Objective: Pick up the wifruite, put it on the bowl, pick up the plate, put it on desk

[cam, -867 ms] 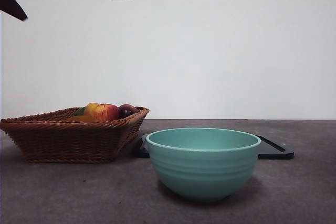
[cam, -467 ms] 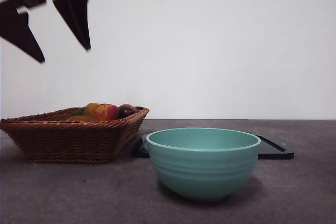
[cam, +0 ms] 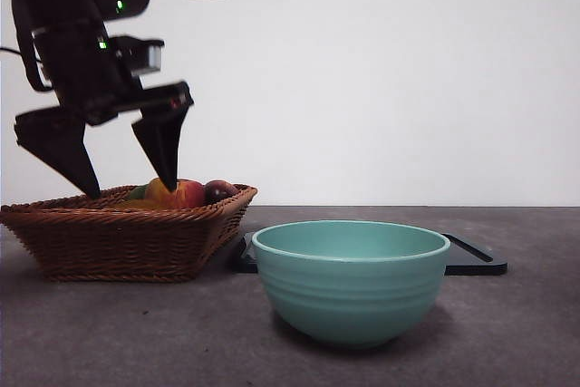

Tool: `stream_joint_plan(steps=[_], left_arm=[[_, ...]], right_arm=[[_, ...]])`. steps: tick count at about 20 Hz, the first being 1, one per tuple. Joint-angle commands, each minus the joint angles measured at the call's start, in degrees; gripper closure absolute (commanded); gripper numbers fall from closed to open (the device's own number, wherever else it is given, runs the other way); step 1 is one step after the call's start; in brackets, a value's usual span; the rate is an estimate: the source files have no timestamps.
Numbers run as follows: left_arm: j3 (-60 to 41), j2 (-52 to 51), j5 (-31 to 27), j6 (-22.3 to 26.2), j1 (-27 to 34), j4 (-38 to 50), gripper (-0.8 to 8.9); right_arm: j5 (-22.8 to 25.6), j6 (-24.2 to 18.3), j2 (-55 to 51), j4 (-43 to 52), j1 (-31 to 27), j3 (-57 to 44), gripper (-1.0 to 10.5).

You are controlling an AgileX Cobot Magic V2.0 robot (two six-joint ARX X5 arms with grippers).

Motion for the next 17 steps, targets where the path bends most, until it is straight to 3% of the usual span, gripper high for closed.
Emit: stream_joint_plan(steps=[1,8,14,17], left_arm=[[1.29,3.17,-0.15,0.74,-0.31,1.22,3.23],[1.29,6.75,-0.76,0.90,-0.31,2.95,3.39],[1.29,6.84,-0.76,0.83,-0.28,2.21,5.39],[1.29,6.84,-0.74,0.83,-0.31,2.14,5.74]], right_arm=[[0.24,-0.61,0.48,0.46,0.31,1.11,5.2],[0.46,-0.61,0.48,0.48,0.31,1.11,5.2],[0.44,-0.61,0.48,0.48,0.31,1.11,5.2],[0.44,-0.61,0.48,0.48,0.31,1.11,5.2]])
